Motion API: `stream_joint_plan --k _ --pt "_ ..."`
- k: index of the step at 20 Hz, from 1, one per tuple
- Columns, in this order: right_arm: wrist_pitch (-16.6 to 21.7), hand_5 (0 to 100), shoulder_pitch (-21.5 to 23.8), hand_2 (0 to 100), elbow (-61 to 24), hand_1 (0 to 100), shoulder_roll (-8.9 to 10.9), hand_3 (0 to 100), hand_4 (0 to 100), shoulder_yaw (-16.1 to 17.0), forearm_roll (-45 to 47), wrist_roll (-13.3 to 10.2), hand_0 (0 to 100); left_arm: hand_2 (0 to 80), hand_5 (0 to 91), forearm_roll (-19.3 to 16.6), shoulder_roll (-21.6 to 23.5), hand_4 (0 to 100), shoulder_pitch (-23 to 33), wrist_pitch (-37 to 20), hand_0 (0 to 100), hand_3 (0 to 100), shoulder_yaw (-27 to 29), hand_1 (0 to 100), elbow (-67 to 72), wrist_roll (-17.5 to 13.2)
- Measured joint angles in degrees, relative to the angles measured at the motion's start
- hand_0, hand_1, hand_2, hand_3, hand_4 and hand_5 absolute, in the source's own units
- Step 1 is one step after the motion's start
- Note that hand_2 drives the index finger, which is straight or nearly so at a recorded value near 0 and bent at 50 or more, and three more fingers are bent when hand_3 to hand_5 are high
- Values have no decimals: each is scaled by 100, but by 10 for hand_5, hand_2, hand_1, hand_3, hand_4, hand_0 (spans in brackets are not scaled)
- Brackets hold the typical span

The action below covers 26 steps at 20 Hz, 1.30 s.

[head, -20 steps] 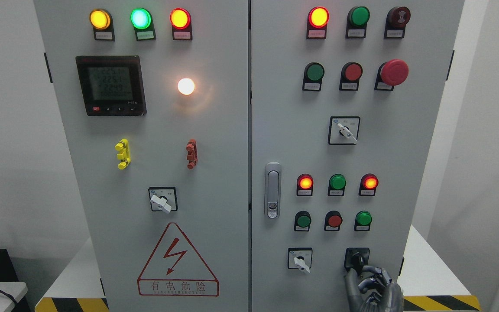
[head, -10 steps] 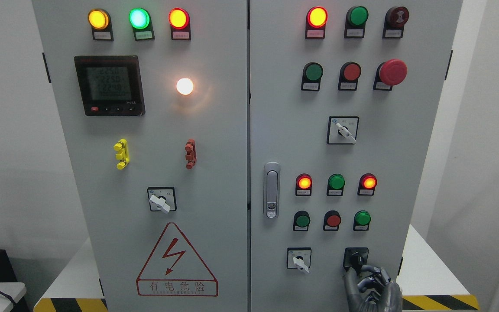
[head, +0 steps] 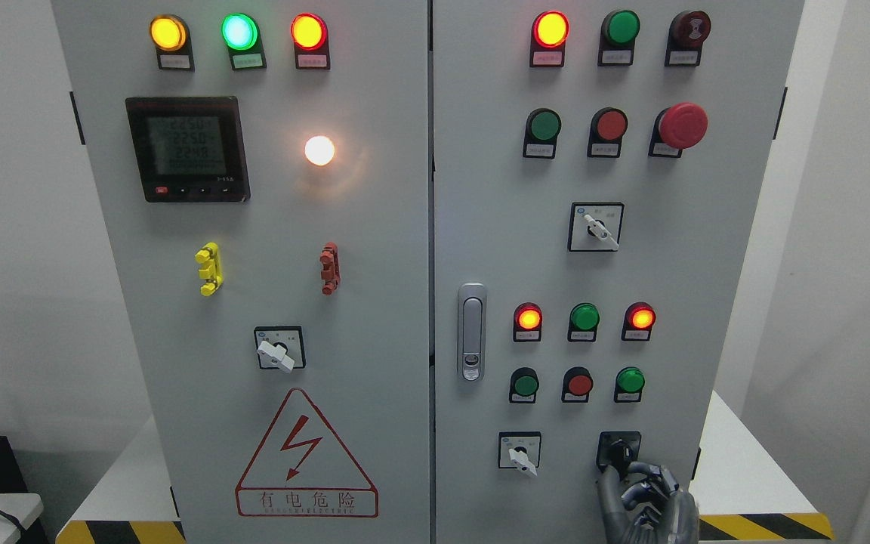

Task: Trip black knob to open circuit
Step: 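Keep twisting the black knob with the right hand until it trips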

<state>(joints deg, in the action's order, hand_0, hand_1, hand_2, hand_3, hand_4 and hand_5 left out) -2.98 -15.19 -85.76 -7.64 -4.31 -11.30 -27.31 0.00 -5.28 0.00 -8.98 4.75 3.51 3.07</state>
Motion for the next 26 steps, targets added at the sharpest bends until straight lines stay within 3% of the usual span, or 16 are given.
stream_joint_plan --k 26 --pt "-177 947 -1 606 -16 748 -3 887 869 -47 233 -2 467 0 0 0 0 0 0 0 120 0 0 389 0 0"
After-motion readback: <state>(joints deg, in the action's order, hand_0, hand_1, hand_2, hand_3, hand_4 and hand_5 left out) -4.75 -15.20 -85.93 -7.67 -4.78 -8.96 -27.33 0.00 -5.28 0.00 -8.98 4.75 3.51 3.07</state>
